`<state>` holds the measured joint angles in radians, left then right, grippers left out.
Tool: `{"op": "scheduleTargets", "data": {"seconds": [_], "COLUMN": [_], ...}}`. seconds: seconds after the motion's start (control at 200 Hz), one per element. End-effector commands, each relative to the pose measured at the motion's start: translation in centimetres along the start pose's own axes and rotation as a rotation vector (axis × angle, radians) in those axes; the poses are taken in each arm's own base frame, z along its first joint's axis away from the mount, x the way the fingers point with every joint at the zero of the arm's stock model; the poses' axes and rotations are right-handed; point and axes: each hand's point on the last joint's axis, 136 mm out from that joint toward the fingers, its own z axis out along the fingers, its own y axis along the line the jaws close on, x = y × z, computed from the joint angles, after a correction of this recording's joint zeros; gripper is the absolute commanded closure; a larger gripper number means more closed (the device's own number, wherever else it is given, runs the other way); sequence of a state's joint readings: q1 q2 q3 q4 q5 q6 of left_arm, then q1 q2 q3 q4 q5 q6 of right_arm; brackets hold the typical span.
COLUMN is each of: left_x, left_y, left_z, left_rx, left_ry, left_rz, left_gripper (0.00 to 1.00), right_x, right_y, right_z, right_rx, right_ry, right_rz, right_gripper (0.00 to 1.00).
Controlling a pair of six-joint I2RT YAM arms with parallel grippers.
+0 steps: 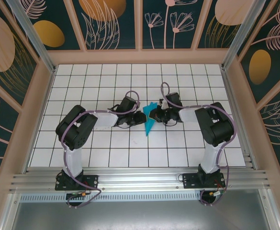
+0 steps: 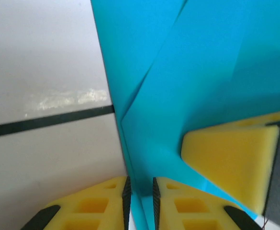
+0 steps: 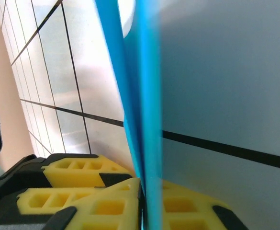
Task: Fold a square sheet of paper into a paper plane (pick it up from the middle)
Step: Turn over the paper at the center of the table.
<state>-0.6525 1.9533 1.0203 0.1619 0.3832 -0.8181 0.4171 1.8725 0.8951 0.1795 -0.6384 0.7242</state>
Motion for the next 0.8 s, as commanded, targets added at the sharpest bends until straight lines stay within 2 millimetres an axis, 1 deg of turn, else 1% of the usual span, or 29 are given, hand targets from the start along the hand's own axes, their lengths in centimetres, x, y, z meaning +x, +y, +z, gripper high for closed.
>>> {"op": "scheduleTargets", "data": {"seconds": [0.0,0.025,0.04,0.08,0.18,0.215,0.24,0.255,0.335,0.455,0.525,0.535,0.611,0.671,0.716,0.796], "left_x": [0.8,0.4,0.8,0.6,-0.5,-1.1,-1.3,-1.8,-2.9,-3.8,-4.0,-4.1,-4.2,-4.1,-4.0,-3.7], "left_y": [0.0,-0.5,0.0,-0.3,-1.3,-1.3,-0.5,-1.0,0.1,1.4,2.5,2.7,3.7,4.5,5.0,6.1], "left_z": [-1.2,-1.5,-1.7,-2.2,-4.3,-5.2,-5.4,-6.4,-8.6,-11.8,-13.5,-13.7,-15.6,-16.8,-17.6,-18.9], "left_rx": [-0.018,-0.008,-0.017,-0.012,0.011,-0.006,-0.046,-0.05,-0.126,-0.176,-0.208,-0.213,-0.235,-0.252,-0.26,-0.279], "left_ry": [-0.007,-0.026,-0.022,-0.047,-0.135,-0.176,-0.197,-0.229,-0.327,-0.454,-0.522,-0.533,-0.602,-0.646,-0.677,-0.724], "left_rz": [-0.016,-0.009,-0.015,-0.012,-0.001,0.011,0.017,0.027,0.031,-0.001,-0.038,-0.046,-0.085,-0.106,-0.12,-0.151], "left_gripper": [0.73,0.72,0.71,0.71,0.66,0.66,0.65,0.64,0.63,0.63,0.62,0.62,0.62,0.58,0.56,0.52], "right_x": [-0.8,-0.9,-1.0,-1.2,-1.8,-2.0,-2.2,-2.2,-2.4,-2.8,-3.2,-2.9,-2.4,-1.9,-1.6,-0.9], "right_y": [0.9,0.9,1.1,1.2,1.1,1.0,0.8,0.8,0.3,-0.2,-1.2,-1.1,-1.1,-0.8,-0.4,0.2], "right_z": [-0.7,-1.0,-1.1,-1.6,-2.8,-3.4,-3.9,-4.1,-5.6,-8.3,-10.3,-10.2,-11.2,-11.6,-11.6,-10.9], "right_rx": [0.045,0.057,0.064,0.086,0.17,0.21,0.248,0.26,0.391,0.646,0.827,0.846,0.996,1.074,1.112,1.153], "right_ry": [-0.018,-0.023,-0.028,-0.036,-0.06,-0.069,-0.083,-0.083,-0.107,-0.147,-0.18,-0.174,-0.181,-0.191,-0.204,-0.207], "right_rz": [-0.069,-0.08,-0.087,-0.102,-0.139,-0.154,-0.16,-0.168,-0.218,-0.3,-0.322,-0.338,-0.398,-0.437,-0.465,-0.512], "right_gripper": [0.9,0.92,0.93,0.93,0.92,0.93,0.93,0.93,0.92,0.92,0.92,0.93,0.93,0.96,0.97,0.97]}}
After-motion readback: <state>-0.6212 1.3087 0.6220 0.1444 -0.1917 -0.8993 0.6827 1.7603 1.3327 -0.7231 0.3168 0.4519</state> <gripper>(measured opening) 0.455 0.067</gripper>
